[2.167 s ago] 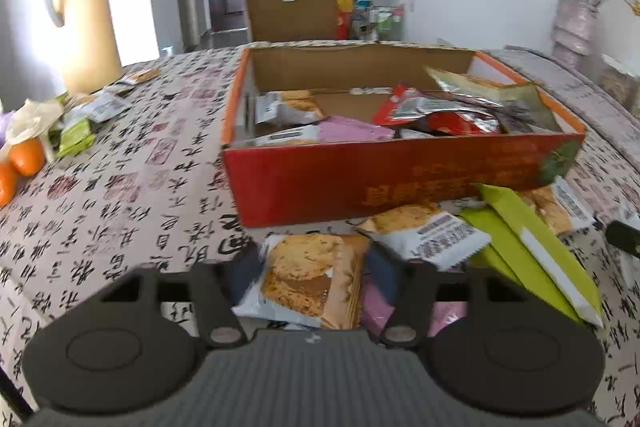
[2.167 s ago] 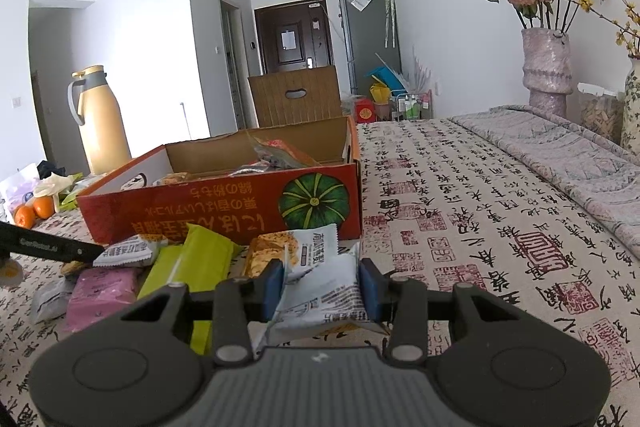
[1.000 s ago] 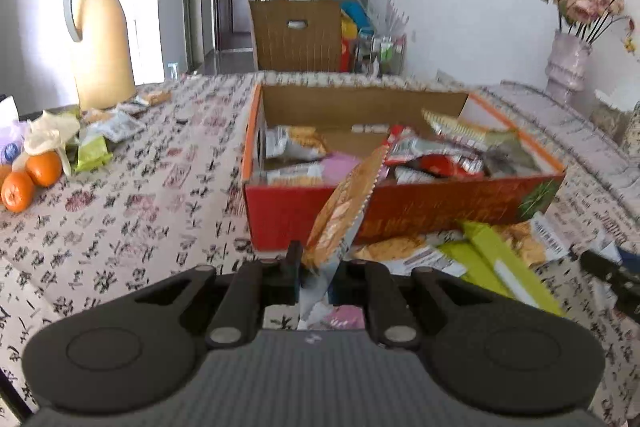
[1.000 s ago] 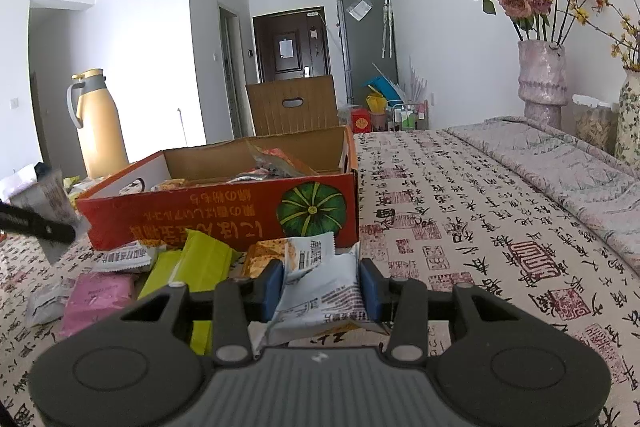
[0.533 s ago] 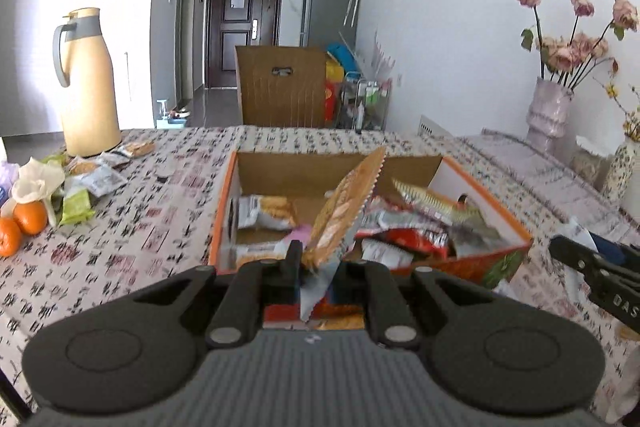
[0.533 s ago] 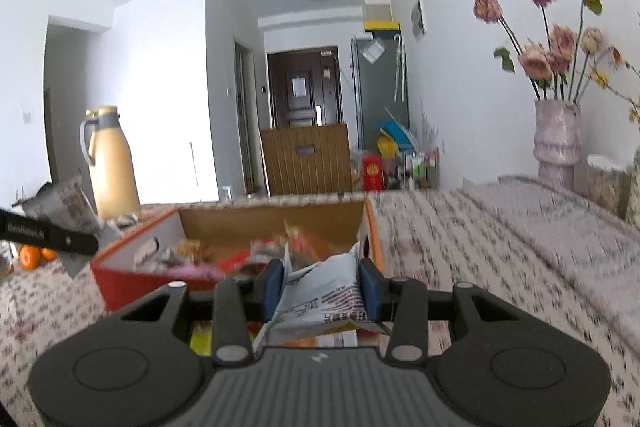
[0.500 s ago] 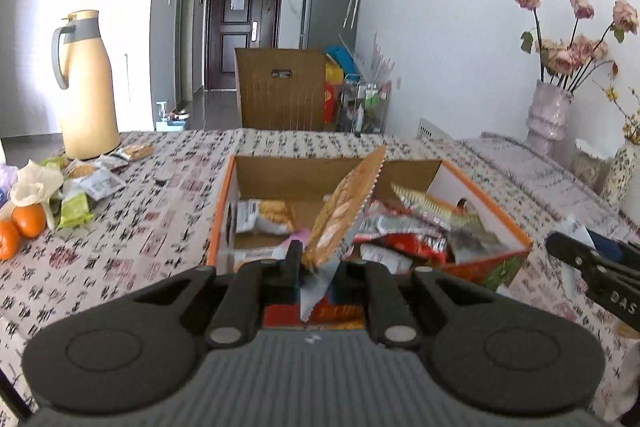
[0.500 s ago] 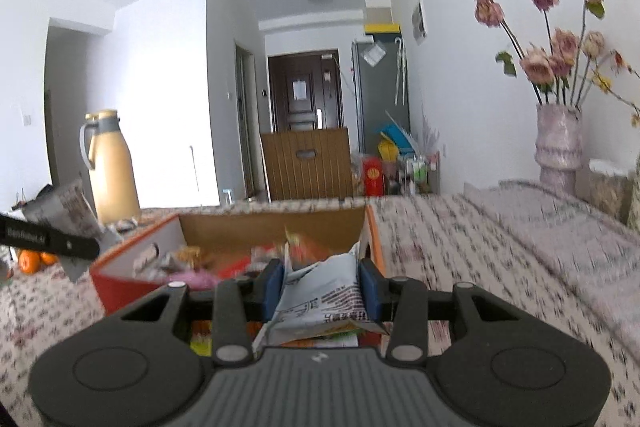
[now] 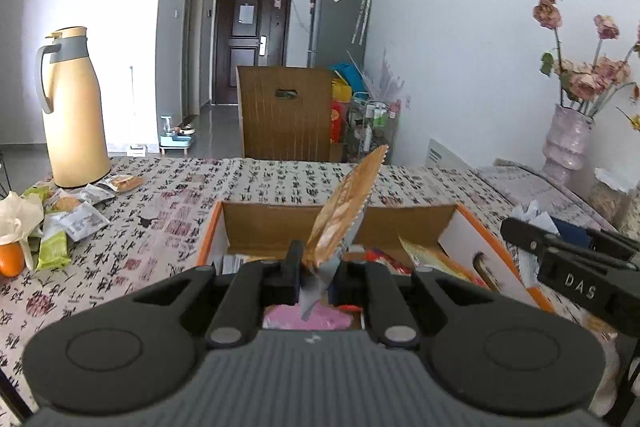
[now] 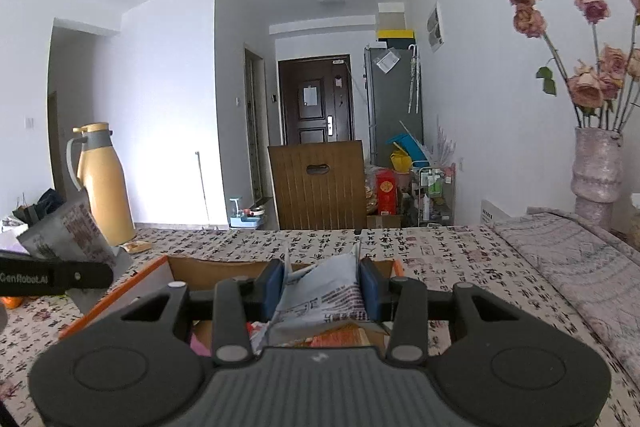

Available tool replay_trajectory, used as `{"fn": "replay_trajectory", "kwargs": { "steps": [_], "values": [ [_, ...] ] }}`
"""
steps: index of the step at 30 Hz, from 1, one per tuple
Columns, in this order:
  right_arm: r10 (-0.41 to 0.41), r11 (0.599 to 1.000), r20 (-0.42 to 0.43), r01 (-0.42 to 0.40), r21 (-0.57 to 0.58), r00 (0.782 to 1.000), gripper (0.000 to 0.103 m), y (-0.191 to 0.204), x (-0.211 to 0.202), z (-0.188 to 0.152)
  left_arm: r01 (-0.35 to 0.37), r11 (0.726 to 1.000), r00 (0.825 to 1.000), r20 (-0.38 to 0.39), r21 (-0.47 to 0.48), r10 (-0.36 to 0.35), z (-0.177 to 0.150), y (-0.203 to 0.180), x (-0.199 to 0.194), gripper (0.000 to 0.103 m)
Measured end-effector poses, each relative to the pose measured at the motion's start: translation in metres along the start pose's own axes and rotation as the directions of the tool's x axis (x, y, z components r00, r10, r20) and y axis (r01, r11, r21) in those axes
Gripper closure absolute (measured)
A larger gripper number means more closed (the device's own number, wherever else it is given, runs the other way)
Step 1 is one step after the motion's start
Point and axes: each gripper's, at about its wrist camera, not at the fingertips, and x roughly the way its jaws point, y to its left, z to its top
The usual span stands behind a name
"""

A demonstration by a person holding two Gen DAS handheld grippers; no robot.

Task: Organize snacks
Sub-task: 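Carry both packets over the box and open both tools to drop them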

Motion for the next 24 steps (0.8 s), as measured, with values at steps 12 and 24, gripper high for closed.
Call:
{"fn": "replay_trajectory", "kwargs": {
  "steps": [12, 24],
  "values": [
    [0.002, 0.999, -0.046, -0.001, 0.039, 0.999, 0.063, -0.007, 0.028, -0.017, -0.009, 1.0, 0.999, -0.033, -0.007, 0.009, -0.013, 0.006, 0.032, 0.091],
    [0.007, 0.996, -0.029, -0.005, 0.084, 1.0, 0.0, -0.013, 0.019, -0.022, -0.07, 0.996, 0.996, 0.051, -0.061, 0.073, -0.016, 0.009, 0.015, 0.0]
  ]
}}
